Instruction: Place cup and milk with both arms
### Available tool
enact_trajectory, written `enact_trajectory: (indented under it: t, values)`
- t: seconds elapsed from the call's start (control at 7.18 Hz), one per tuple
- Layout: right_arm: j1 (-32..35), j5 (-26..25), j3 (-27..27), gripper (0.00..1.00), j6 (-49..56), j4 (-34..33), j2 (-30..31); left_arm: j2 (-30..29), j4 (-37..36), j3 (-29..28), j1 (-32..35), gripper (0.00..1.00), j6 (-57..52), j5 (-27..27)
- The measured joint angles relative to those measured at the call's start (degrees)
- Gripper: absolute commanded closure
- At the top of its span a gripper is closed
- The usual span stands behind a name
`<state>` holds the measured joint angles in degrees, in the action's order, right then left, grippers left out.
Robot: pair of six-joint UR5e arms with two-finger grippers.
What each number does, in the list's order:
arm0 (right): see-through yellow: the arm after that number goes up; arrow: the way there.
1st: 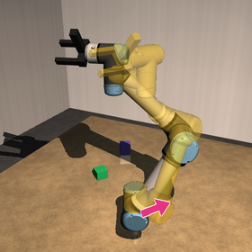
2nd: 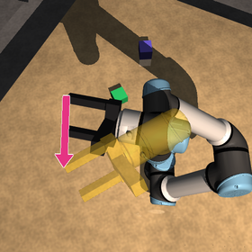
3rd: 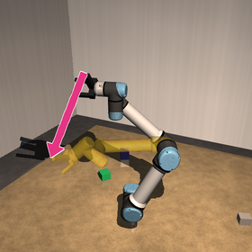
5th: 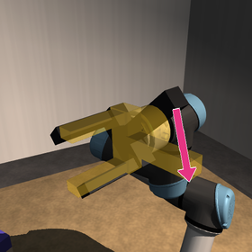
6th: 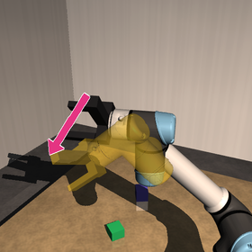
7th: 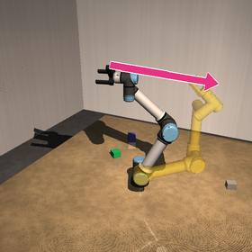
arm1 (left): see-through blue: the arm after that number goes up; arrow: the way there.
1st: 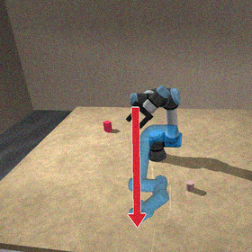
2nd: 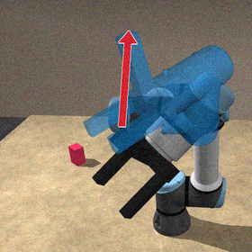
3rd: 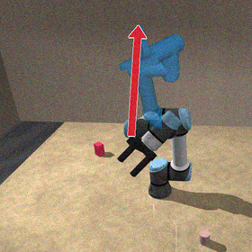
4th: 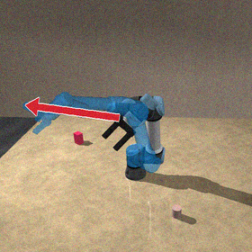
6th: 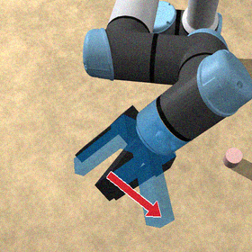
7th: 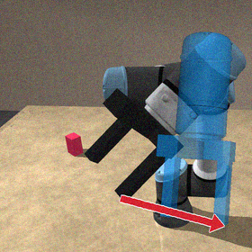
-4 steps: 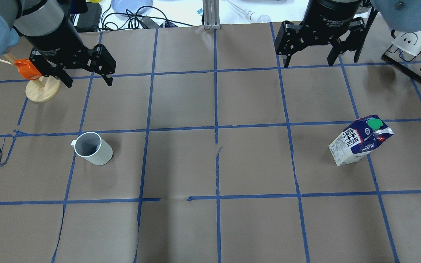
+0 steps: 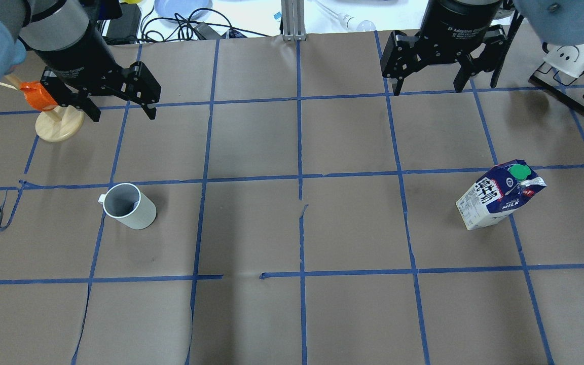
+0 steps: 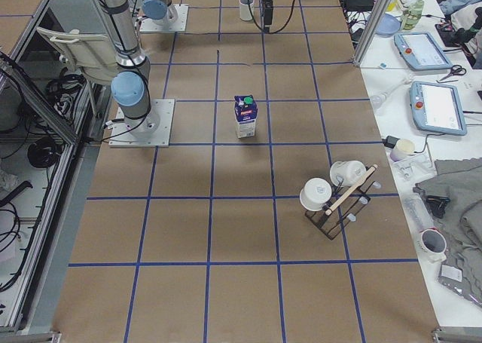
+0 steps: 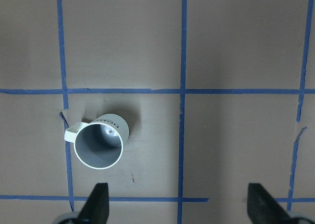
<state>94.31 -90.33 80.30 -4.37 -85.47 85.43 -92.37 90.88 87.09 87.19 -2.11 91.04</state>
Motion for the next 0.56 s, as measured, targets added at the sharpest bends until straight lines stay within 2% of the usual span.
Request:
enact_trajectory:
  t: [0.56]
  values:
    - [-0.09,-0.02,0.25,0.0,0.06,0.18,0.0,0.0,-0.08,0.0,0.0,0.0,0.0,0.32]
